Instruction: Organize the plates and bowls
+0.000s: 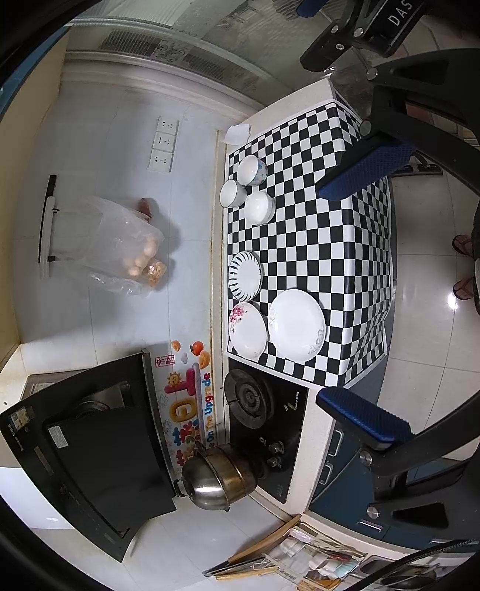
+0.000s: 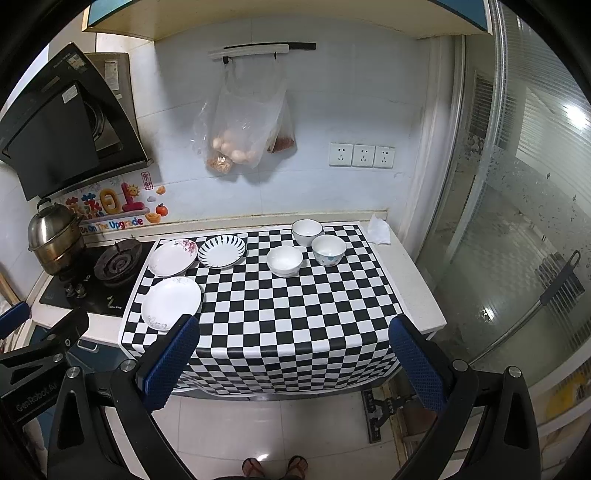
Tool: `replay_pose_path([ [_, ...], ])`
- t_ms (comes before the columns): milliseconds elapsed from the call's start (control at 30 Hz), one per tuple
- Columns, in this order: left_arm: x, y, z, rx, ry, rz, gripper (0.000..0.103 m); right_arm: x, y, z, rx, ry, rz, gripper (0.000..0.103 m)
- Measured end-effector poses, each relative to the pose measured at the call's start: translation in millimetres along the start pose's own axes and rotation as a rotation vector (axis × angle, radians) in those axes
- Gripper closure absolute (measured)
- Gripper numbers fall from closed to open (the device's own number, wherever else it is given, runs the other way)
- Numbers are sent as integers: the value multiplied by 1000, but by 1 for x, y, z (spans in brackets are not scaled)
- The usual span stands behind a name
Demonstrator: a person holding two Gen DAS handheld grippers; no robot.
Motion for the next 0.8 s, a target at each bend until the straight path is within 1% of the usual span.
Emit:
replay_pose_path([
  [300,-2,5,9,-4,-9,0,0,2,-2,4,1,-6,0,0],
  [800,-3,7,7,-3,-12,-2,0,6,-4,6,6,-8,5,0],
])
Point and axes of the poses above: each gripper's, at about its wrist camera, not at the fingertips, and x roughly the way its jaws point, y to its left, z to its top, the point moved 2 cm from there along x, roughly the way its jaws point, and after that the axes turned 5 degrees about -z, right-handed, at the moved point
